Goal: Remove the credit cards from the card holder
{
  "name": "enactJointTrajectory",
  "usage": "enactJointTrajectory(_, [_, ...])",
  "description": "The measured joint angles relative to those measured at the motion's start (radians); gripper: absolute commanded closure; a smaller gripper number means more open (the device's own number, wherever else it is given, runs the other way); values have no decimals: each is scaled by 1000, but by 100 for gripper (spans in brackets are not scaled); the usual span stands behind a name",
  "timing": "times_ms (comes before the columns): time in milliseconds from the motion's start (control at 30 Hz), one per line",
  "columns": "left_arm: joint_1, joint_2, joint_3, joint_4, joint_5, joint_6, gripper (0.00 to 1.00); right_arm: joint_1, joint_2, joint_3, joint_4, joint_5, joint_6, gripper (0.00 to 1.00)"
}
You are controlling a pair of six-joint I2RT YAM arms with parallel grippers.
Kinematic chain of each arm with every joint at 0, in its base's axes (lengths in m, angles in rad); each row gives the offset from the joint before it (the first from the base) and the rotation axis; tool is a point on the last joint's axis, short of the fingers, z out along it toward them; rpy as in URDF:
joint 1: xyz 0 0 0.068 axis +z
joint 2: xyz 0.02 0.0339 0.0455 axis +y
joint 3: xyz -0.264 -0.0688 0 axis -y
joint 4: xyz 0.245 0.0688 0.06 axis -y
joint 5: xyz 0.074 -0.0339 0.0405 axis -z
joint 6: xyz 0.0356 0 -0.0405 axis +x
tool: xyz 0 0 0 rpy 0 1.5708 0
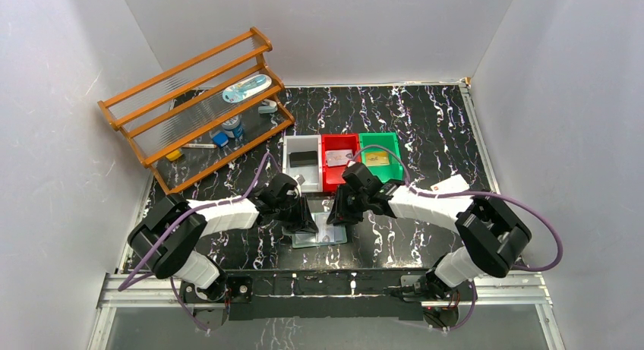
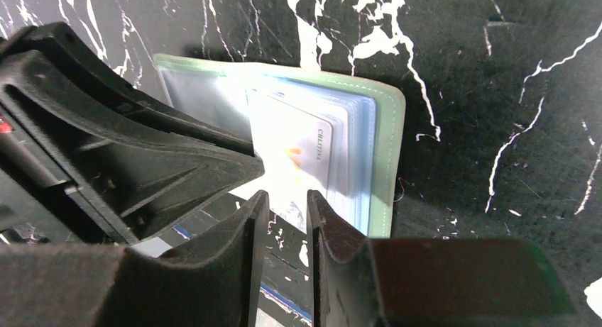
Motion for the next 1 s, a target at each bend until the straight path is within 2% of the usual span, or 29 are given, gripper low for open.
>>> enactJointTrajectory(567, [0,-19,-34,38,4,0,83,0,20,-38,52,-5,40,65])
enactJointTrajectory(733, [1,-35,-69,87,12,-17,82,-4,34,-51,108,-18,53,70])
enactJointTrajectory(900, [14,-37,-115,175,39,-52,87,-15,15,-104,177,-27,91,71])
enactJointTrajectory(1000, [28,-39,-171,272,53,-96,93,-17,16,-108,188,-32,95,72])
